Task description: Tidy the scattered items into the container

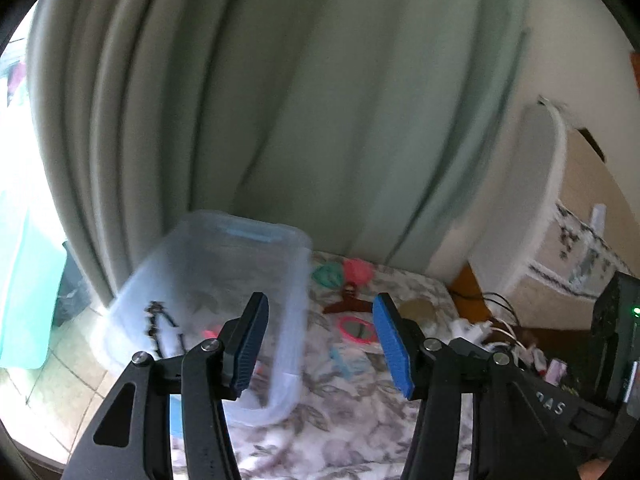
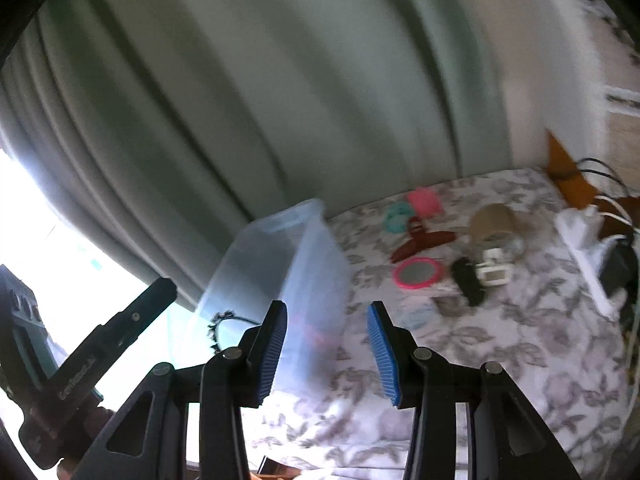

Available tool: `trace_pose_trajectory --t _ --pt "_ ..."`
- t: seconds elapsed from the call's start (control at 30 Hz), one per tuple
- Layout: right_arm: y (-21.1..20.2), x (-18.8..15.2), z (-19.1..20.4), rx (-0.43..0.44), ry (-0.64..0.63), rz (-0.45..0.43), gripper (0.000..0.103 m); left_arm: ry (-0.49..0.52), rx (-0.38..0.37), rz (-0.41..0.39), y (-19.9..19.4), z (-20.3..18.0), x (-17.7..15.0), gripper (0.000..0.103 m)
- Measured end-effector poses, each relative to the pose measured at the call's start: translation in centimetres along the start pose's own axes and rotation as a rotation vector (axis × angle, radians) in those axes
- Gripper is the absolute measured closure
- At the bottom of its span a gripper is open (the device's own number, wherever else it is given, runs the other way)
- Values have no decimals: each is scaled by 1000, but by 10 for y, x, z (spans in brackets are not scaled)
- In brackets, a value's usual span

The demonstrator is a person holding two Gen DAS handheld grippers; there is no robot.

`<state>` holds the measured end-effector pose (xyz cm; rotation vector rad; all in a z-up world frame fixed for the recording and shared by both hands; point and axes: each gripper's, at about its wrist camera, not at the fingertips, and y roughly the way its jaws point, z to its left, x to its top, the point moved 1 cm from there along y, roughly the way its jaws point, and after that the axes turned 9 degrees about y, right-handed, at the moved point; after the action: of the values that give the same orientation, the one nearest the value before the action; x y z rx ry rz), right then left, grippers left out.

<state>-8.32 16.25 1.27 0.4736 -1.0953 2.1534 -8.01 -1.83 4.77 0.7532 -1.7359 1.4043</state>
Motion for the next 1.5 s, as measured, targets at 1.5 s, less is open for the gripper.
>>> trace_pose_trajectory --t 1.5 --pt "62 2 -168 -209 250 138 50 19 -2 467 203 -80 -90 47"
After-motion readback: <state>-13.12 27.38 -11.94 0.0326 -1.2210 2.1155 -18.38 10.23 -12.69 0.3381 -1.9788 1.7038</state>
